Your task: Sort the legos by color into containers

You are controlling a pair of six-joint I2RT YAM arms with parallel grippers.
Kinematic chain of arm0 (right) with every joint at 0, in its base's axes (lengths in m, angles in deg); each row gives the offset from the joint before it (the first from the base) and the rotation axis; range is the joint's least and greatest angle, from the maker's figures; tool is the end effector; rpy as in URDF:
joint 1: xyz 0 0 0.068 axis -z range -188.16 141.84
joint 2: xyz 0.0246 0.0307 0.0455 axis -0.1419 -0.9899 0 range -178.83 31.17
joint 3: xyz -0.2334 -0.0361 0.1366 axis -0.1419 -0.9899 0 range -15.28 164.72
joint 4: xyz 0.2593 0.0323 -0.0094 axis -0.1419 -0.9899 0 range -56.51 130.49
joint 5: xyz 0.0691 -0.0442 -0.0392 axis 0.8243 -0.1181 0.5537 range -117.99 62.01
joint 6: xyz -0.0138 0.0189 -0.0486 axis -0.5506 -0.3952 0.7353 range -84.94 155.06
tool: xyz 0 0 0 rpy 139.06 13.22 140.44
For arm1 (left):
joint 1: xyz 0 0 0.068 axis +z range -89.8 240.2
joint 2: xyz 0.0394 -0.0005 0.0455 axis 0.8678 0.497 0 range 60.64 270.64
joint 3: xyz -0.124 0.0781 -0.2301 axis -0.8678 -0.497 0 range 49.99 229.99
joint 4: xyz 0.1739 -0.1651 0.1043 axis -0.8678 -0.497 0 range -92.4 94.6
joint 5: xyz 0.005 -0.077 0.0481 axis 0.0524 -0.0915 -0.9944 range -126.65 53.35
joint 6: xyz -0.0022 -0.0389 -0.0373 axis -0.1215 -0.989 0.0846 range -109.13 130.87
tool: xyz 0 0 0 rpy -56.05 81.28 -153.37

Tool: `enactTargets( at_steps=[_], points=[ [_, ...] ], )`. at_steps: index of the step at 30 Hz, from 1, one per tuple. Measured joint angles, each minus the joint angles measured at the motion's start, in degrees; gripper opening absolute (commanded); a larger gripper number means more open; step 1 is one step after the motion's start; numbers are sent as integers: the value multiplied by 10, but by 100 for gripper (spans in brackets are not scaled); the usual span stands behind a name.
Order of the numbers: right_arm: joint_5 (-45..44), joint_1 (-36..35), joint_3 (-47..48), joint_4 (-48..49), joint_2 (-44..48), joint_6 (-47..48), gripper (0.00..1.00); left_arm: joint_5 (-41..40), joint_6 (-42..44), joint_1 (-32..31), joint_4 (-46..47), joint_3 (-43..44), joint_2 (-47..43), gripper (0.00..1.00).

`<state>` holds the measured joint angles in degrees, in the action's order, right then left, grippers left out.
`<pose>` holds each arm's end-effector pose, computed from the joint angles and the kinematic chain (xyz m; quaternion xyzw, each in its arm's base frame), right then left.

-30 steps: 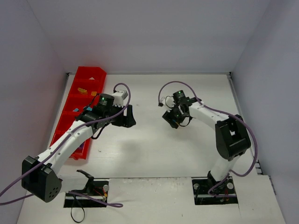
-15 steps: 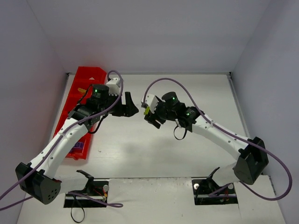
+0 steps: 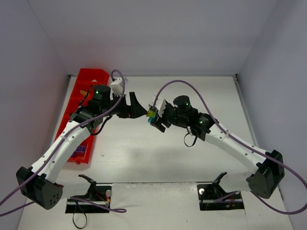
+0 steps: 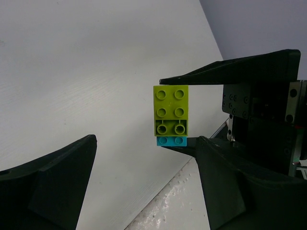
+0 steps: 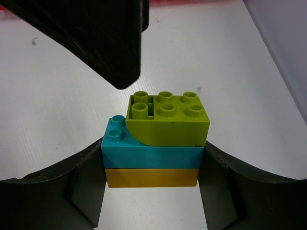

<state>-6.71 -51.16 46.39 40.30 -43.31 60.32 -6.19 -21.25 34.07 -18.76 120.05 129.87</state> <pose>0.2150 0.2180 0.3479 -0.5267 0.5722 0.2371 0.5822 0.2319 -0.1338 0.3838 0.1038 0.8089 -0.4517 0.3618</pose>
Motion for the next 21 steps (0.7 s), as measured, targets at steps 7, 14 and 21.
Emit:
enactTargets(
  at_steps=[7,14,21],
  points=[
    [2,-13,-1,0,9,0,0,23,-29,0,26,0,15,77],
    [2,-24,-1,0,9,0,0,26,-46,-3,38,0,35,73],
    [0,-28,-1,-9,9,1,0,28,-52,-14,43,0,49,63]
  ],
)
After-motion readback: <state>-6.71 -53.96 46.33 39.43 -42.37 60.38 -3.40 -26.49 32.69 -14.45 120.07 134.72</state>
